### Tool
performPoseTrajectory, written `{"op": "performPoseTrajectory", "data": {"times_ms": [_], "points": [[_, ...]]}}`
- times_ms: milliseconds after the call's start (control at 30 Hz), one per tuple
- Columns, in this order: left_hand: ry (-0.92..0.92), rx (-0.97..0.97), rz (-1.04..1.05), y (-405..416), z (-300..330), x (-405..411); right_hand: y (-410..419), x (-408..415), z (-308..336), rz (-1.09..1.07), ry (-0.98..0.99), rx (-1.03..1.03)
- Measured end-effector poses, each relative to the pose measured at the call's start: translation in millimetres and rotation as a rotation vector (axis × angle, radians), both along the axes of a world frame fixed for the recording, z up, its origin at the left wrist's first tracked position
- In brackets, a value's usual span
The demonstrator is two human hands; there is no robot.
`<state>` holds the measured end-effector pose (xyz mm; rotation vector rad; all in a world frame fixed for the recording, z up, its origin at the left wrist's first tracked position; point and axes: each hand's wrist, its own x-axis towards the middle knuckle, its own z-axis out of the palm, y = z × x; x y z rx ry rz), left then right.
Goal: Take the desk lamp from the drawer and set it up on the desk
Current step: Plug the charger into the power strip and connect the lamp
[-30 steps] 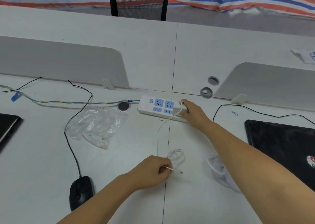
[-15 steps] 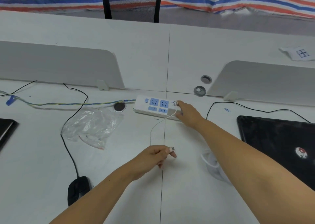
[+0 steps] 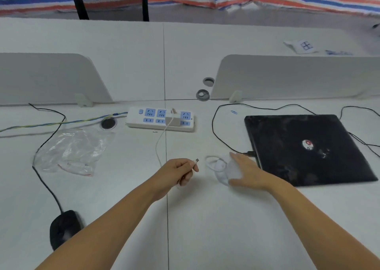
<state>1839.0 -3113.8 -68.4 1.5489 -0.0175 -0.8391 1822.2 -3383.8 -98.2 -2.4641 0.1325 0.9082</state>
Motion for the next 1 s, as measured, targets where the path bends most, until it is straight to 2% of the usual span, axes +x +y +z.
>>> {"op": "performPoseTrajectory", "data": {"times_ms": [100, 267, 333, 467, 600, 800, 1000], "points": [[-0.005, 0.072, 0.004, -8.8, -5.6, 0.2, 13.4, -13.4, -19.6, 0.046, -0.164, -0.22], [-0.012, 0.15, -0.002, -12.6, -10.1, 2.6, 34.0, -0.3, -29.2, 0.02, -0.217, -0.317], [-0.014, 0.159, -0.008, -11.9, -6.7, 5.1, 31.0, 2.7, -29.1, 0.012, -0.223, -0.215], [-0.081, 0.153, -0.013, -8.7, 16.5, 17.3, 27.7, 3.2, 1.8, -0.046, -0.355, 0.174], [-0.184, 0.141, -0.089, -5.3, 49.9, 29.2, 37.6, -3.4, 43.1, -0.025, -0.509, 0.332], [-0.285, 0.154, -0.283, -2.7, 96.1, 28.9, 41.4, -18.4, 82.1, 0.01, -0.605, 0.423], [-0.333, 0.211, -0.357, -4.7, 116.5, 23.1, 42.6, -24.4, 95.5, 0.113, -0.663, 0.34]]}}
